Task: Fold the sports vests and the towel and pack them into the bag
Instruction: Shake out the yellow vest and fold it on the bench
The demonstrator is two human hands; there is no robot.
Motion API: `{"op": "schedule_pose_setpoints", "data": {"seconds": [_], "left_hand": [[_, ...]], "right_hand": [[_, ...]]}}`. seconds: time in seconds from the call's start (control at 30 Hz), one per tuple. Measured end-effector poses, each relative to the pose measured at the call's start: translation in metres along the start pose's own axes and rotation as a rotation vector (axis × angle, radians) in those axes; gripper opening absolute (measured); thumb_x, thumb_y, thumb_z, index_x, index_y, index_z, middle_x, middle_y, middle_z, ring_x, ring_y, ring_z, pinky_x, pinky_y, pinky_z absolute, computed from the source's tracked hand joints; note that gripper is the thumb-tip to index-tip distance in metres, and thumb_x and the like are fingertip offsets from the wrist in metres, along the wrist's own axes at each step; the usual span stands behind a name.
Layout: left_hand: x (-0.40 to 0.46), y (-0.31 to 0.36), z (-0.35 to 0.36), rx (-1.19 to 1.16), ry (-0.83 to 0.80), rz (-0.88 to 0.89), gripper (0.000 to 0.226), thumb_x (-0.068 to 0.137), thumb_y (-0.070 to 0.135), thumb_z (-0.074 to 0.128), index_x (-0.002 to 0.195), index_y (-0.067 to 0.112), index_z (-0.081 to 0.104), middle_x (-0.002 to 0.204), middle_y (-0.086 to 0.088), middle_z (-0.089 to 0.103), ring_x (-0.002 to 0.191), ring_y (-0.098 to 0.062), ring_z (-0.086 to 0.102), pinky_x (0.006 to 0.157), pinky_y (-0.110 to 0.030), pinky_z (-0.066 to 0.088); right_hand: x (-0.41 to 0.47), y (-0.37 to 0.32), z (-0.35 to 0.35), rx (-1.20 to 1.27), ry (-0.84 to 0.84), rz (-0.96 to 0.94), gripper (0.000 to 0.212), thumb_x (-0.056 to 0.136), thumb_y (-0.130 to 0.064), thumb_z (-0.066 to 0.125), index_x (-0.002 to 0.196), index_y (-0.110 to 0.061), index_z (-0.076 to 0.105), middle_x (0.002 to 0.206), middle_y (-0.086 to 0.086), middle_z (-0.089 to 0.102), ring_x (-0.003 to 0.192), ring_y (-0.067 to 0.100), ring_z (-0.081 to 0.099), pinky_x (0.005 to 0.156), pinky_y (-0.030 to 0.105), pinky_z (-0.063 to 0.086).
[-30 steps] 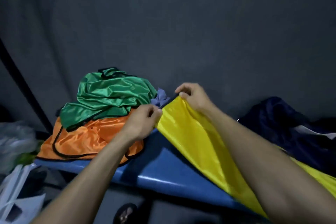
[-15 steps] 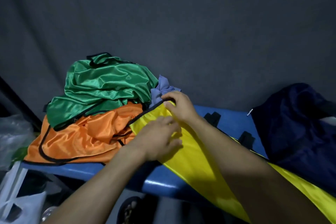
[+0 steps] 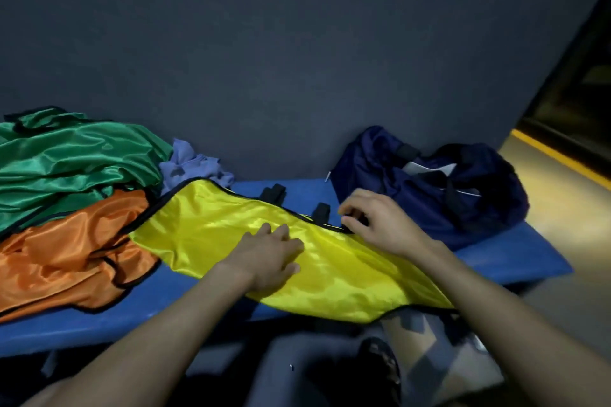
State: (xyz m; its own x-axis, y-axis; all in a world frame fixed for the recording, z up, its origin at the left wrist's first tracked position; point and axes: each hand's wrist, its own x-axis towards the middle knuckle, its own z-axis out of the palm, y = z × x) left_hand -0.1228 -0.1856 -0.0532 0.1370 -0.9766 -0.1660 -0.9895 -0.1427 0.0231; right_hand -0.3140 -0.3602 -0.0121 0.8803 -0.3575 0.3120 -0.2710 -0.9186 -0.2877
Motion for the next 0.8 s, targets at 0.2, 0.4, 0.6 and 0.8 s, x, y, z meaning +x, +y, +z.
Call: {"op": "schedule_pose_setpoints", "data": {"seconds": [0.2, 0.4, 0.6, 0.8], "left_hand": [[0.014, 0.045, -0.003, 0.066, 0.099, 0.081, 0.038, 0.102, 0.020, 0.045, 0.140, 0.024, 0.043, 0.138, -0.004, 0.041, 0.124, -0.028, 0.042, 0.094, -0.044, 0.045], [0.020, 0.056, 0.000, 0.052, 0.055, 0.135, 0.060, 0.101, 0.010, 0.041, 0.152, 0.039, 0.029, 0.136, -0.002, 0.036, 0.122, -0.026, 0.036, 0.096, -0.043, 0.038], [0.025, 0.054, 0.002, 0.002, 0.039, 0.127, 0.072, 0.095, 0.003, 0.044, 0.152, 0.044, 0.029, 0.136, 0.001, 0.036, 0.122, -0.023, 0.035, 0.094, -0.041, 0.038], [0.029, 0.051, 0.004, -0.042, 0.047, 0.133, 0.071, 0.094, 0.007, 0.048, 0.150, 0.046, 0.030, 0.134, 0.004, 0.037, 0.117, -0.019, 0.036, 0.086, -0.036, 0.036]], "right_hand": [[-0.101, 0.051, -0.027, -0.081, -0.040, 0.217, 0.023, 0.087, -0.046, 0.062, 0.097, -0.026, 0.068, 0.093, -0.012, 0.058, 0.082, 0.007, 0.059, 0.076, 0.038, 0.054], [-0.128, 0.088, -0.018, -0.024, -0.001, 0.797, 0.038, 0.094, -0.043, 0.068, 0.114, -0.011, 0.058, 0.105, 0.002, 0.054, 0.100, 0.024, 0.057, 0.078, 0.031, 0.040], [-0.131, 0.103, -0.009, 0.257, -0.037, 1.124, 0.046, 0.085, -0.053, 0.074, 0.079, -0.016, 0.047, 0.077, 0.003, 0.052, 0.071, 0.020, 0.051, 0.057, 0.031, 0.037], [-0.133, 0.098, -0.007, 0.611, 0.190, 1.182, 0.040, 0.073, -0.029, 0.092, 0.084, -0.012, 0.057, 0.096, 0.014, 0.071, 0.089, 0.027, 0.067, 0.081, 0.042, 0.055]]}}
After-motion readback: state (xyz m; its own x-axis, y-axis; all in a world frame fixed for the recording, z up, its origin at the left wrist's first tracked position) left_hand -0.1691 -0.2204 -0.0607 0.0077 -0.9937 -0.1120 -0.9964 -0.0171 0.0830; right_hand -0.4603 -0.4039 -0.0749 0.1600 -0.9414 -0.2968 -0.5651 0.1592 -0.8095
